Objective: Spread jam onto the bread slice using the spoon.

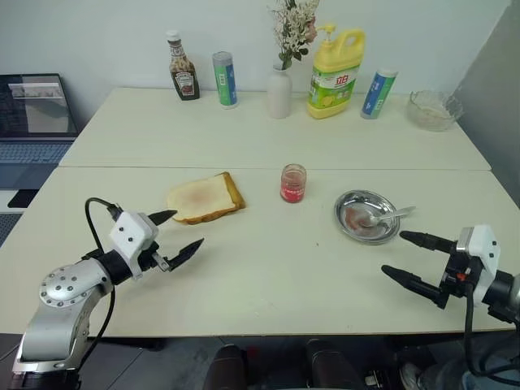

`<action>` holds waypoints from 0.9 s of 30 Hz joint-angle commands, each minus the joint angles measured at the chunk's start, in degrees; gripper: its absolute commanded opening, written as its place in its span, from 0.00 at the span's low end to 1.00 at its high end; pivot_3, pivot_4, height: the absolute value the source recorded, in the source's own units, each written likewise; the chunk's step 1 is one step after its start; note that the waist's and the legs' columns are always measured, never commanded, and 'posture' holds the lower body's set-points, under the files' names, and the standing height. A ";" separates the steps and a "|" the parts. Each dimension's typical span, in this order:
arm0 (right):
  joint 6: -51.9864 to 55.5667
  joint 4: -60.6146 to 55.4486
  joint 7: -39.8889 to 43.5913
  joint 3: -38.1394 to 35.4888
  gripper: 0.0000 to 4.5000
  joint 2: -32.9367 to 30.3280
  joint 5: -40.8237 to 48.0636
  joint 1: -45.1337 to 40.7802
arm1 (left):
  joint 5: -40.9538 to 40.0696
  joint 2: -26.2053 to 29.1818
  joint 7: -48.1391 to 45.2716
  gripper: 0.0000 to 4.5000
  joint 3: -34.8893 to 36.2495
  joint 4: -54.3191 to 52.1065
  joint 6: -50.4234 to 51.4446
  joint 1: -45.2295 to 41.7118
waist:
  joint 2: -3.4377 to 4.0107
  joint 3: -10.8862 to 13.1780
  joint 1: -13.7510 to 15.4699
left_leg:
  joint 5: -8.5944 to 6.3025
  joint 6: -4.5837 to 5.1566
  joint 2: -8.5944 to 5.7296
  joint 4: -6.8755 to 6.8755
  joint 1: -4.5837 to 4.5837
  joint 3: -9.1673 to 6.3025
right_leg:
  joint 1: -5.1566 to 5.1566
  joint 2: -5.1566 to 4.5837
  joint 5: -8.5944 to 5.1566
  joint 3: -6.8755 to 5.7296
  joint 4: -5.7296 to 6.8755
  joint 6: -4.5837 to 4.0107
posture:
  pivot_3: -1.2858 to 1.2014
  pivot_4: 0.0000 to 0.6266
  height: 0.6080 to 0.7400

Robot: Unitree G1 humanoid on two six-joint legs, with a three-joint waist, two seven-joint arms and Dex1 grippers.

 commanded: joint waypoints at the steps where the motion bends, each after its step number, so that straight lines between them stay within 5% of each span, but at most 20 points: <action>1: 2.60 -4.38 -2.26 1.58 0.99 -0.65 3.36 -6.53 | -4.91 -2.15 7.17 1.00 6.22 2.73 6.58 -3.74 | 0.00 0.00 -0.05 | 0.00 0.00 0.00 0.04 0.00 -0.01 | 0.00 0.01 0.02 0.00 0.03 0.02 | 0.52 0.24 1.00; 13: 16.27 -7.32 -4.23 14.78 0.99 -3.38 7.98 -28.14 | -13.52 -8.11 20.74 1.00 9.06 7.11 27.85 -11.58 | -0.10 0.01 0.13 | -0.01 -0.02 -0.02 0.08 -0.15 -0.23 | -0.02 0.03 0.05 -0.18 0.00 0.01 | 0.52 0.24 1.00; 27: 16.42 -7.57 -4.35 17.18 1.00 -2.35 7.66 -30.79 | -15.30 -11.76 27.84 0.96 8.11 17.33 37.62 -23.48 | -0.11 0.01 0.13 | 0.00 -0.02 -0.06 0.10 -0.31 -0.55 | -0.04 0.04 0.19 -0.46 -0.02 -0.23 | 0.52 0.24 1.00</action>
